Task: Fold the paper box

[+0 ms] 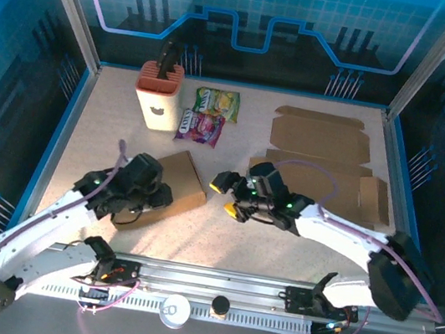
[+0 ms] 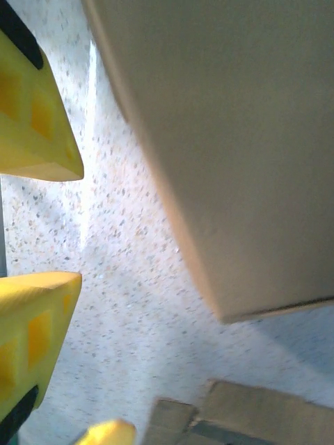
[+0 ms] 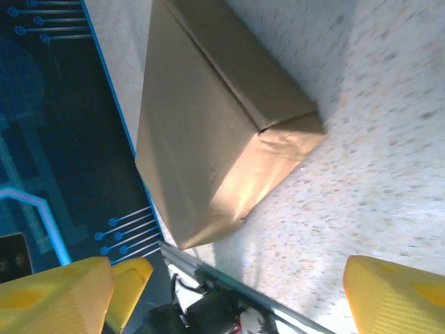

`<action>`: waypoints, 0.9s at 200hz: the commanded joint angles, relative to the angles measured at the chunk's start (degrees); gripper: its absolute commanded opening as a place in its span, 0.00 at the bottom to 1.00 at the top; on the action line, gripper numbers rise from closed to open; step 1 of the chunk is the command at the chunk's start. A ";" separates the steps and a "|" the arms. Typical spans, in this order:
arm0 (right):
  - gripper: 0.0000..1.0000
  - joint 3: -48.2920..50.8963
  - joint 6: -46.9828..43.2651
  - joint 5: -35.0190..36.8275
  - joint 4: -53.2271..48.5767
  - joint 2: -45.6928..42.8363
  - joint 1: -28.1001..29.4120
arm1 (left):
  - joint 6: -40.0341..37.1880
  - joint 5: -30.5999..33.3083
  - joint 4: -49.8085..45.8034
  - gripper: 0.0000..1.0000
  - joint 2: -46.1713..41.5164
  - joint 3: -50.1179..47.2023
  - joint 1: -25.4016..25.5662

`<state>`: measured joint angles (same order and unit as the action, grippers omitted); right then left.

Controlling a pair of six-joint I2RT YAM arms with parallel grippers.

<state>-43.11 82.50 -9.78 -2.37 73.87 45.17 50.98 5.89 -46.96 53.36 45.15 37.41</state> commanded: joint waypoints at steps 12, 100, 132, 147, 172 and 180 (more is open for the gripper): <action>0.76 1.52 -11.19 4.42 -11.78 -7.52 -1.75 | 2.90 -1.25 9.45 0.41 8.32 -3.64 3.78; 0.72 4.45 -23.72 2.14 -22.05 -17.74 -19.49 | 3.33 -2.28 28.21 0.37 27.44 -6.05 1.91; 0.73 3.21 -30.18 -4.04 -22.62 -13.69 -31.73 | -1.15 -3.30 29.18 0.36 27.63 -7.88 -6.84; 0.73 1.87 -32.90 -4.59 -21.90 -9.73 -35.34 | -3.77 -2.93 27.89 0.36 26.75 -7.75 -10.91; 0.72 0.24 -35.19 -7.35 -19.29 -1.47 -40.85 | -5.04 -4.48 26.05 0.37 23.70 -6.92 -13.88; 0.72 -0.58 -35.54 -8.48 -18.74 1.31 -42.26 | -4.13 -5.73 26.12 0.38 21.96 -6.91 -13.53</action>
<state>-40.82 51.66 -13.78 -22.04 69.41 6.79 48.93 2.13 -19.35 79.83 38.06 24.03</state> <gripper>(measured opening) 0.724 0.370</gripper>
